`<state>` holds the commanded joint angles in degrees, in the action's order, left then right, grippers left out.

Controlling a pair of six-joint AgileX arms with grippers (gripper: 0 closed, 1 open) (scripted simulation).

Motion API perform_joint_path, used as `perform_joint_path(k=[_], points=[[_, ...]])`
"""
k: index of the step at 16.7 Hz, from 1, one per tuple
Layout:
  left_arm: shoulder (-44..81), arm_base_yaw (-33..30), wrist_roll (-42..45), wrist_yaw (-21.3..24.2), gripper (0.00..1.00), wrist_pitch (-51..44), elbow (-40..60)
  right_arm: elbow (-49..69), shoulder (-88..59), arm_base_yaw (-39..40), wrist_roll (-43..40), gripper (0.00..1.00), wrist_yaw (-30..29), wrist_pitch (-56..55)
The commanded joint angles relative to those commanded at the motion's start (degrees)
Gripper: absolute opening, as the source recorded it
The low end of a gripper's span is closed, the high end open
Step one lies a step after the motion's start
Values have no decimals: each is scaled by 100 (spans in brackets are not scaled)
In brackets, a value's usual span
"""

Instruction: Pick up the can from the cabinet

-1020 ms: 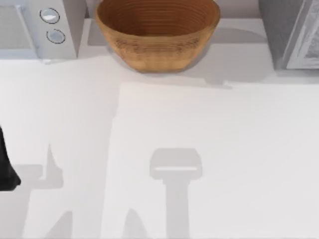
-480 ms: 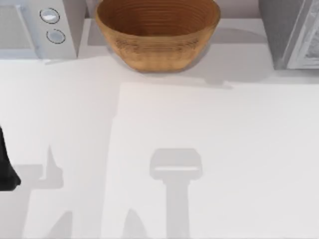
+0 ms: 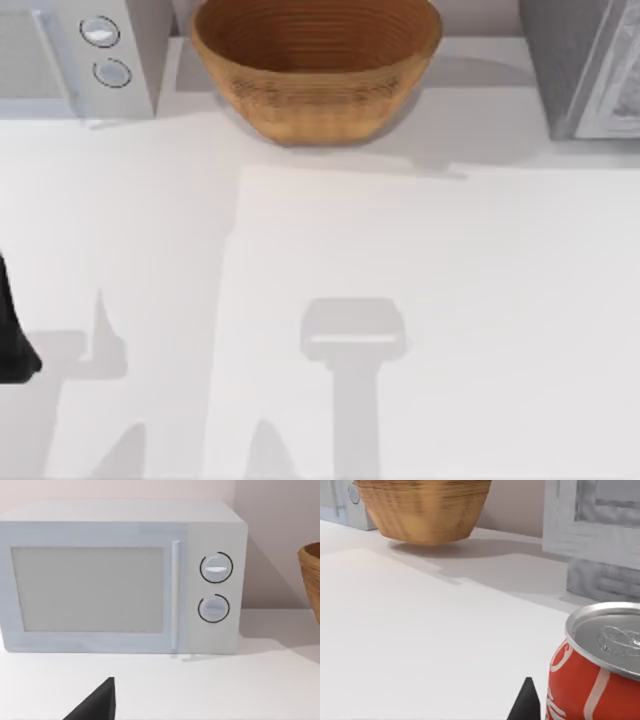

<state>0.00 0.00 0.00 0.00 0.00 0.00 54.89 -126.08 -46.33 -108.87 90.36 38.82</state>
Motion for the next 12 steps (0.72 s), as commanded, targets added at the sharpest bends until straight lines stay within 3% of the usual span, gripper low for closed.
perform_joint_path(k=[4, 11, 12], points=[[0, 0, 0, 0, 100, 0, 0, 108, 81, 26, -512, 0, -34, 581], [0, 0, 0, 0, 100, 0, 0, 108, 81, 26, -512, 0, -34, 581], [0, 0, 0, 0, 100, 0, 0, 108, 81, 26, -512, 8, -34, 581]])
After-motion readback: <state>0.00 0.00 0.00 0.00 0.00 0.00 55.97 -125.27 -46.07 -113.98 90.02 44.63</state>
